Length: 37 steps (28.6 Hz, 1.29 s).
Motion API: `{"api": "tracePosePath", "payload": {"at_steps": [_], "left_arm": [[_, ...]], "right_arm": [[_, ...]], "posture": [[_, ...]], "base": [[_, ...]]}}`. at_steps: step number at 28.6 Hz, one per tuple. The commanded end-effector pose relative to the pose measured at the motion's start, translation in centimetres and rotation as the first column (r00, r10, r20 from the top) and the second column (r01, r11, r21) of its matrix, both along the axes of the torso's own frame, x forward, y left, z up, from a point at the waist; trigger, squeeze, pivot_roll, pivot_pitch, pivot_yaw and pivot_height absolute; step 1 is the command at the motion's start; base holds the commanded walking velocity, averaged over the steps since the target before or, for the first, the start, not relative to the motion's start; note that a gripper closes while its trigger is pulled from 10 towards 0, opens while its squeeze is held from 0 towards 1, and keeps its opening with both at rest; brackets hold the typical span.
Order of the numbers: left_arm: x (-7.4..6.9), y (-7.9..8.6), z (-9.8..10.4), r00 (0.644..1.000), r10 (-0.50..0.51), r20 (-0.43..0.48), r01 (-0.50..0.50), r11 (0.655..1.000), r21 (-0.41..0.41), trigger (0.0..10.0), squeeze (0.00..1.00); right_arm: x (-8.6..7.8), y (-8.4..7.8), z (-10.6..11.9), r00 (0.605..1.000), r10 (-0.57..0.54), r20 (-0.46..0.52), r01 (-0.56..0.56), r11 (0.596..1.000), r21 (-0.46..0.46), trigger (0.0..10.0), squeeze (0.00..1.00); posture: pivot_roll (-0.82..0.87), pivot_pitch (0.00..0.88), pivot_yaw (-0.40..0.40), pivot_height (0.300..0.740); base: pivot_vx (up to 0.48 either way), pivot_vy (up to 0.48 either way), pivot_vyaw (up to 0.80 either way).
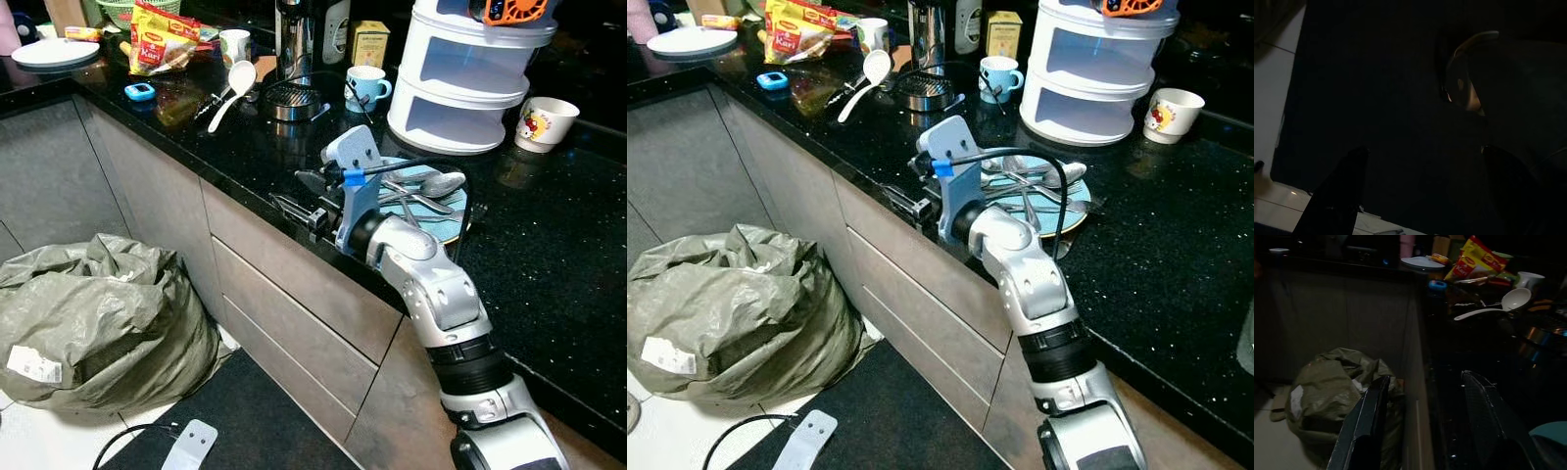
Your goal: Kitchen organization
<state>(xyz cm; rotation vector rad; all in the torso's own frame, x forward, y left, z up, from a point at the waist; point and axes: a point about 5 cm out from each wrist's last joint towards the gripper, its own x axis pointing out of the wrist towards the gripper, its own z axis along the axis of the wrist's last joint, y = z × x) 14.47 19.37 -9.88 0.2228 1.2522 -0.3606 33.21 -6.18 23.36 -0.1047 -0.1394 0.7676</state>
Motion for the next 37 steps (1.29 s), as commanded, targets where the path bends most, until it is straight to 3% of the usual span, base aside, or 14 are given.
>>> {"api": "tracePosePath", "payload": {"at_steps": [1,11,22,28,33,37], "left_arm": [[-0.2,-0.5,-0.1,1.000,-0.016,-0.009,0.016,1.000,-0.016,10.0,0.00],[-0.1,-0.5,-0.1,1.000,-0.018,-0.006,0.018,1.000,-0.015,10.0,0.00],[-0.1,-0.5,-0.1,1.000,0.003,0.001,-0.003,1.000,-0.016,10.0,0.00],[-0.1,-0.5,-0.1,1.000,0.001,0.000,-0.001,1.000,-0.018,10.0,0.00],[-0.1,-0.6,-0.1,1.000,-0.001,-0.003,0.001,1.000,-0.021,10.0,0.00],[-0.1,-0.6,-0.1,1.000,0.000,-0.003,0.000,1.000,-0.021,10.0,0.00]], "right_arm": [[0.3,-0.1,0.0,1.000,-0.022,-0.014,0.022,1.000,-0.006,10.0,0.00],[0.4,-0.2,0.3,0.999,-0.033,-0.020,0.033,0.999,-0.001,10.0,0.00],[1.1,-1.1,0.3,0.997,-0.077,0.001,0.077,0.989,-0.123,10.0,0.00],[1.7,-1.7,0.2,0.991,-0.093,-0.093,0.069,0.969,-0.236,10.0,0.00],[1.6,-2.9,0.5,0.981,-0.046,-0.186,-0.016,0.948,-0.319,10.0,0.00],[1.6,-3.6,0.2,0.964,-0.072,-0.254,-0.011,0.950,-0.313,10.0,0.00]], "posture": [[-0.03,0.000,-0.025,0.740],[-0.03,0.000,-0.027,0.740],[-0.02,0.000,-0.029,0.740],[-0.03,0.000,-0.026,0.740],[-0.03,0.000,-0.030,0.740],[-0.03,0.000,-0.033,0.740]], "base": [[0.334,0.000,0.00],[0.333,0.000,-0.36],[0.028,0.000,0.00],[0.000,0.000,0.00],[0.000,0.000,0.00],[0.000,0.000,0.00]]}}
